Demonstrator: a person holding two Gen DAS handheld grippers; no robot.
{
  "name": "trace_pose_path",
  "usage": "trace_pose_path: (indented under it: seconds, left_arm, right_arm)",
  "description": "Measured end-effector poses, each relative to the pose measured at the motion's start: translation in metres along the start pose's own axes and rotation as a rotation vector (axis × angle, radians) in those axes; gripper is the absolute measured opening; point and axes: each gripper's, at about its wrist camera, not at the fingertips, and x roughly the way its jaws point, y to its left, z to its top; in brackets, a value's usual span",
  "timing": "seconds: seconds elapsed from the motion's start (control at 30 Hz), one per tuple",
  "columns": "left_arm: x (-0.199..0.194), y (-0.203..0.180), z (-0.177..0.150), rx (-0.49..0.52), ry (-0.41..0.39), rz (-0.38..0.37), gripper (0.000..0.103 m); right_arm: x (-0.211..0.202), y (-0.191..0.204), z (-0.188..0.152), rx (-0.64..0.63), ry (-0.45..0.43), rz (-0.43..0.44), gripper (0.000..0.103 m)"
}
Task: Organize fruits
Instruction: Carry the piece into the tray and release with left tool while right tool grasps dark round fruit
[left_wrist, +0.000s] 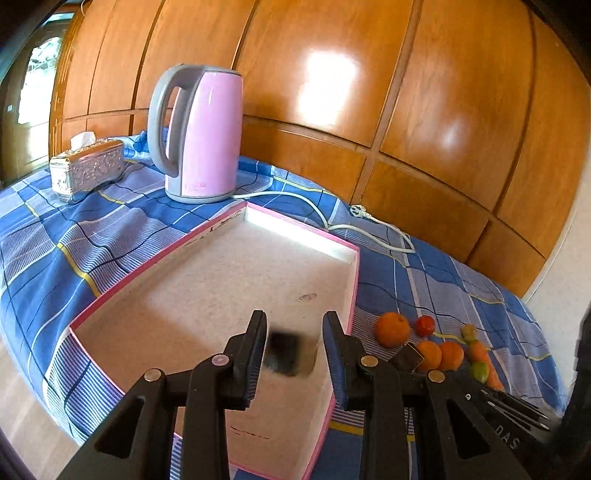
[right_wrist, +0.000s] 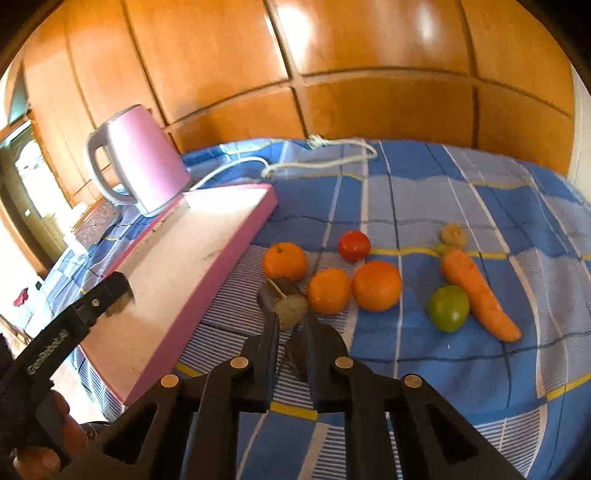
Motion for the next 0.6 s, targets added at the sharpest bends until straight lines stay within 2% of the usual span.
trace_pose_path:
  seconds: [0.07, 0.1, 0.27, 0.33, 0.43, 0.47, 0.53, 0.6]
  left_arm:
    - [-0.003, 0.001, 0.0, 0.001, -0.008, 0.003, 0.033]
    - [-0.003, 0.003, 0.0, -0.005, -0.011, 0.011, 0.034]
    - [0.001, 0.009, 0.002, -0.044, 0.007, 0.043, 0.046]
    - [0.002, 0.011, 0.002, -0.051, 0.011, 0.044, 0.05]
    - [0.003, 0.011, 0.001, -0.053, 0.011, 0.063, 0.062]
    - [0.003, 0.011, 0.001, -0.053, 0.012, 0.063, 0.062]
    - [0.004, 0.01, 0.0, -0.046, 0.02, 0.067, 0.062]
    - [0.006, 0.01, 0.0, -0.043, 0.027, 0.072, 0.062]
  right_arm:
    - [0.006, -0.007, 0.0, 0.041, 0.032, 0.024, 0.017]
    - [0.008, -0.009, -0.001, 0.056, 0.048, 0.019, 0.029]
    - [0.015, -0.018, -0.003, 0.097, 0.091, -0.028, 0.047]
    - [0.021, -0.02, -0.003, 0.11, 0.127, -0.03, 0.049]
    - [0.025, -0.018, -0.005, 0.1, 0.142, -0.021, 0.05]
    - [0.026, -0.015, -0.005, 0.087, 0.148, -0.017, 0.05]
    - [0.026, -0.009, -0.006, 0.051, 0.144, -0.009, 0.037]
    - [0.025, -0.001, -0.007, 0.008, 0.135, -0.028, 0.037]
